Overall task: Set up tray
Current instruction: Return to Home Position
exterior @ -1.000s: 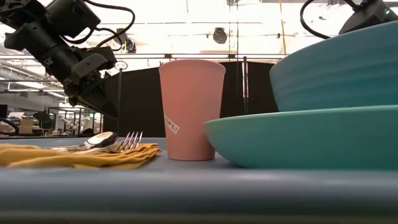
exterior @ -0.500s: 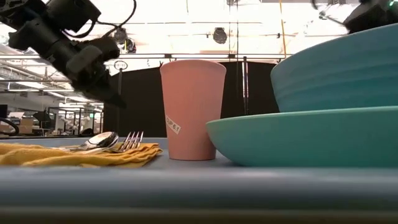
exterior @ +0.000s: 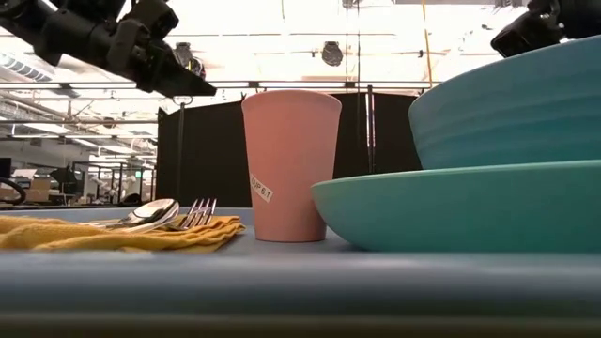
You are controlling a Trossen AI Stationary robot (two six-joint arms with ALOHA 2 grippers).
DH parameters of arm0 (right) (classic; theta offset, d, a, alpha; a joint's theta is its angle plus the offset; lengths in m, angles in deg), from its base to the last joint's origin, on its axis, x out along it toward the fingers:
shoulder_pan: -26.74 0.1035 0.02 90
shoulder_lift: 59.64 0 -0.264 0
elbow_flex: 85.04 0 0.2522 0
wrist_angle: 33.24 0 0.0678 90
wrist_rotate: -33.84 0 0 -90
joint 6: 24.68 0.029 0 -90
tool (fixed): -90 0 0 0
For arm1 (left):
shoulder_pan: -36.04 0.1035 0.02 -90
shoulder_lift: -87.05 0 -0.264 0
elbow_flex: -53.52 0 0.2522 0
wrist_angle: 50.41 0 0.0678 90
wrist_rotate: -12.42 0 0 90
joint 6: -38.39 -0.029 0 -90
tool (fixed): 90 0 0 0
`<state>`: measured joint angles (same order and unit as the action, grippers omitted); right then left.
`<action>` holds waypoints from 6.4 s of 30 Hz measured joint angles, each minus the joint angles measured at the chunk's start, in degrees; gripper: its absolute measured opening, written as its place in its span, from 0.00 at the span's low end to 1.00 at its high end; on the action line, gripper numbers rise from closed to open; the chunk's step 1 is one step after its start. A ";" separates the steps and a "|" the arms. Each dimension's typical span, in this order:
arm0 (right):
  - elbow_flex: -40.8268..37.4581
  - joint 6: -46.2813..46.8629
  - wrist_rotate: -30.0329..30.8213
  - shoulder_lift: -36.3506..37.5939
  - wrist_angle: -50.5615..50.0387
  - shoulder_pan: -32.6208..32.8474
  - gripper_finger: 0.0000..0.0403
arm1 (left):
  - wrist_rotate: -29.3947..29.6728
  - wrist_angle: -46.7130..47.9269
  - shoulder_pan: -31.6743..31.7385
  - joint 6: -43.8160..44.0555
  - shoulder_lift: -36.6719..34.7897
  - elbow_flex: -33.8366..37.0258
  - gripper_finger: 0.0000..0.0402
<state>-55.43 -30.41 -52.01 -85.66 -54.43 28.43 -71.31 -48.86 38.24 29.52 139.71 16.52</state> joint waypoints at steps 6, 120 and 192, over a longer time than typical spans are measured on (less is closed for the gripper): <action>0.02 2.77 -2.81 4.92 0.33 -4.16 0.00 | -4.76 -0.46 4.28 -1.20 -5.81 2.36 0.00; -14.97 6.98 -7.15 25.26 9.45 -6.12 0.00 | 4.74 8.05 -8.03 10.54 -41.81 22.67 0.01; -14.99 6.57 -7.20 25.26 9.40 -6.11 0.00 | 4.63 7.68 -8.03 10.63 -41.81 22.67 0.14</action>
<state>-70.42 -23.83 -59.21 -60.40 -45.03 22.32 -66.69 -41.18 30.21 40.15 97.90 39.18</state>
